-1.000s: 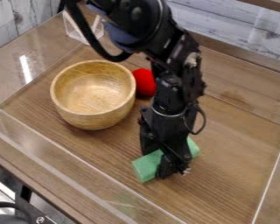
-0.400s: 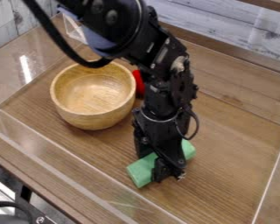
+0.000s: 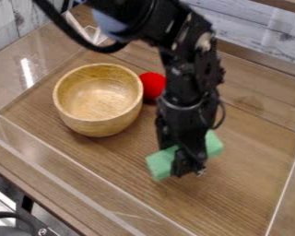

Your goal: Put the green object in the brown bowl

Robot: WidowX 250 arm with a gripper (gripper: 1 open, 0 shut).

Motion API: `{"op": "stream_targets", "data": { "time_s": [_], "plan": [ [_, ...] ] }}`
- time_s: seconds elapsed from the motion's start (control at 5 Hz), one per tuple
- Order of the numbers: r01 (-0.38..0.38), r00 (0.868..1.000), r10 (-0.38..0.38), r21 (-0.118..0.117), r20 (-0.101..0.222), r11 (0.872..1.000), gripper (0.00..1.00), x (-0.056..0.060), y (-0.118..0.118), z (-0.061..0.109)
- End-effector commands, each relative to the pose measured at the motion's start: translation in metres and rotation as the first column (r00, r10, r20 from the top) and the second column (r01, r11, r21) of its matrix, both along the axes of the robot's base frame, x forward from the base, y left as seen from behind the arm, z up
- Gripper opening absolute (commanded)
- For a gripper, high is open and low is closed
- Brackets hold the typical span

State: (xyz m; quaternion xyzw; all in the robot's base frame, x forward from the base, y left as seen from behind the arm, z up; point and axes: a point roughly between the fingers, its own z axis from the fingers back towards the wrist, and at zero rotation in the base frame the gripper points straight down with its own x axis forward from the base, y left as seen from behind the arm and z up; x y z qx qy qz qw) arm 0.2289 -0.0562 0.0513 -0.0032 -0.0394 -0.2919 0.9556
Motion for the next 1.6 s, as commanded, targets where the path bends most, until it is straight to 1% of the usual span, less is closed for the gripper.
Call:
{"op": "stream_targets", "data": {
  "time_s": [0.0, 0.2, 0.4, 0.8, 1.0, 1.4],
  "plan": [
    [0.036, 0.998, -0.035, -0.023, 0.047, 0.999, 0.0, 0.004, 0.003, -0.001],
    [0.056, 0.998, -0.054, -0.031, 0.043, 0.998, 0.0, -0.001, 0.009, -0.011],
    [0.049, 0.998, -0.048, -0.032, 0.04, 0.998, 0.0, 0.0, 0.008, -0.014],
    [0.044, 0.998, -0.043, -0.036, 0.037, 0.998, 0.0, -0.003, 0.005, -0.015],
    [0.02, 0.999, -0.019, -0.037, 0.035, 0.999, 0.0, -0.006, 0.001, -0.003],
    [-0.02, 0.998, 0.023, -0.042, 0.066, 0.999, 0.0, -0.013, -0.02, 0.03]
  ]
}}
